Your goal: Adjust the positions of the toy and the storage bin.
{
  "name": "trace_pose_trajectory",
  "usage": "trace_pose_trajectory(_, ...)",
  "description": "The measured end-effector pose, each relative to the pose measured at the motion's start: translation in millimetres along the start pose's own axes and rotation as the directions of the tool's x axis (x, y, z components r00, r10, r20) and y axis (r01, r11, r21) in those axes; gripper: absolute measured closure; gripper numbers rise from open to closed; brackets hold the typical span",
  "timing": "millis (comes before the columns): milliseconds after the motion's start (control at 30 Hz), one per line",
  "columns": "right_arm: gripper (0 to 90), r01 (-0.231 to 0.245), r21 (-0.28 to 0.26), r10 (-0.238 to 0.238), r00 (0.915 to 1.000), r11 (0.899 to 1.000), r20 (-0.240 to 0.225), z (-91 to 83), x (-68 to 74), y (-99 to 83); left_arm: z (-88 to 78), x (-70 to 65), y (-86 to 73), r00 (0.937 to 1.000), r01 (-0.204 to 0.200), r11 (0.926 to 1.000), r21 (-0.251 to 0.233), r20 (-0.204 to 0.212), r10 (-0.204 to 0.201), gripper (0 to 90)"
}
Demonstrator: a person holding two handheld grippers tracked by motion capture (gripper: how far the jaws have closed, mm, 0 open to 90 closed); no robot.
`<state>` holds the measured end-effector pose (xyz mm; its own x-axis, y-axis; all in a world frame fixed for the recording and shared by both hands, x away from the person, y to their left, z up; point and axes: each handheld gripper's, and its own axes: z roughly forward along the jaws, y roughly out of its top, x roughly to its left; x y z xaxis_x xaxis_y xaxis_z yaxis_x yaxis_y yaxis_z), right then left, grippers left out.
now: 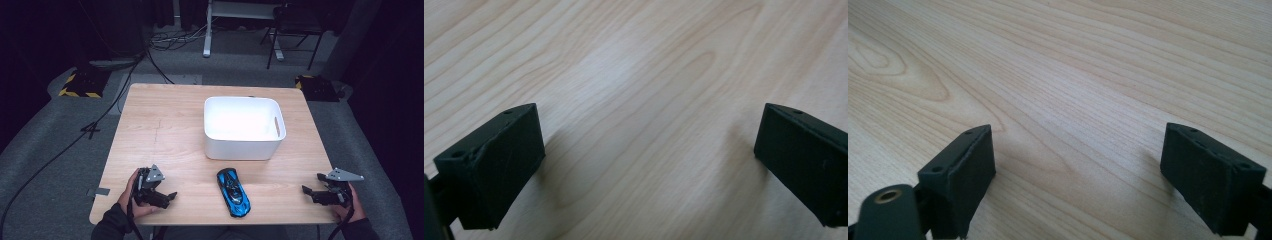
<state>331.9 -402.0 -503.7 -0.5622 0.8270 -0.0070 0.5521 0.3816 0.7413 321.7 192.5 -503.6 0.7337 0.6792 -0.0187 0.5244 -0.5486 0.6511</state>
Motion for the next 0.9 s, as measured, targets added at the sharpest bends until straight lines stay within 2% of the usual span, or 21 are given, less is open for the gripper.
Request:
trace_pose_trajectory(167, 14.3, 0.000, 0.000, 0.000, 1.0000, 1.000, -0.001, -0.1, 0.0, 0.0, 4.9, -9.3, 4.7, 0.9998, 0.010, 0.9999, 0.002, 0.015, -0.010, 0.0)
trace_pose_trajectory(300, 14.2, 0.001, 0.000, -0.001, 1.0000, 1.000, -0.001, 0.0, 0.0, 0.0, 7.1, -14.7, 8.1, 0.9998, -0.012, 0.9999, 0.004, 0.014, 0.012, 0.0)
trace_pose_trajectory(367, 14.2, 0.009, 0.001, -0.009, 1.0000, 1.000, -0.003, 0.1, 0.1, 0.0, 9.4, -19.8, 10.5, 0.9988, -0.036, 0.9993, 0.003, 0.032, 0.036, 0.0)
trace_pose_trajectory(433, 14.2, 0.045, 0.001, -0.045, 0.9982, 0.999, -0.039, 0.1, 2.7, 0.3, 13.3, -25.9, 14.2, 0.9982, -0.033, 0.9995, 0.000, 0.049, 0.033, 0.0)
trace_pose_trajectory(500, 13.3, 0.091, -0.004, -0.091, 0.9926, 0.996, -0.081, 0.3, 6.5, 0.6, 15.5, -28.2, 17.2, 0.9983, -0.046, 0.9989, -0.004, 0.037, 0.046, 0.0)
trace_pose_trajectory(567, 12.6, 0.153, -0.015, -0.154, 0.9845, 0.988, -0.084, 0.0, 11.7, 1.6, 17.7, -31.7, 18.8, 0.9982, -0.033, 0.9994, 0.000, 0.050, 0.033, 0.0)
trace_pose_trajectory(633, 12.8, 0.184, -0.016, -0.185, 0.9800, 0.983, -0.074, -0.4, 16.2, 2.9, 18.5, -33.3, 20.7, 0.9976, -0.047, 0.9989, 0.002, 0.051, 0.047, 0.0)
trace_pose_trajectory(667, 13.7, 0.168, -0.006, -0.168, 0.9826, 0.986, -0.080, 0.4, 18.4, 4.1, 18.8, -34.3, 21.4, 0.9975, -0.051, 0.9987, 0.002, 0.049, 0.051, 0.0)
trace_pose_trajectory(767, 13.6, 0.148, 0.020, -0.144, 0.9797, 0.989, -0.140, 4.8, 22.8, 8.3, 19.7, -35.9, 22.9, 0.9972, -0.058, 0.9983, 0.002, 0.047, 0.058, 0.0)
trace_pose_trajectory(833, 13.2, 0.152, 0.030, -0.146, 0.9782, 0.988, -0.148, 6.0, 24.8, 10.0, 21.9, -38.5, 24.5, 0.9970, -0.052, 0.9987, 0.003, 0.058, 0.051, 0.0)
trace_pose_trajectory(900, 13.4, 0.165, 0.017, -0.160, 0.9738, 0.986, -0.162, 10.0, 34.0, 12.8, 24.1, -42.1, 26.7, 0.9964, -0.052, 0.9986, 0.006, 0.067, 0.052, 0.0)
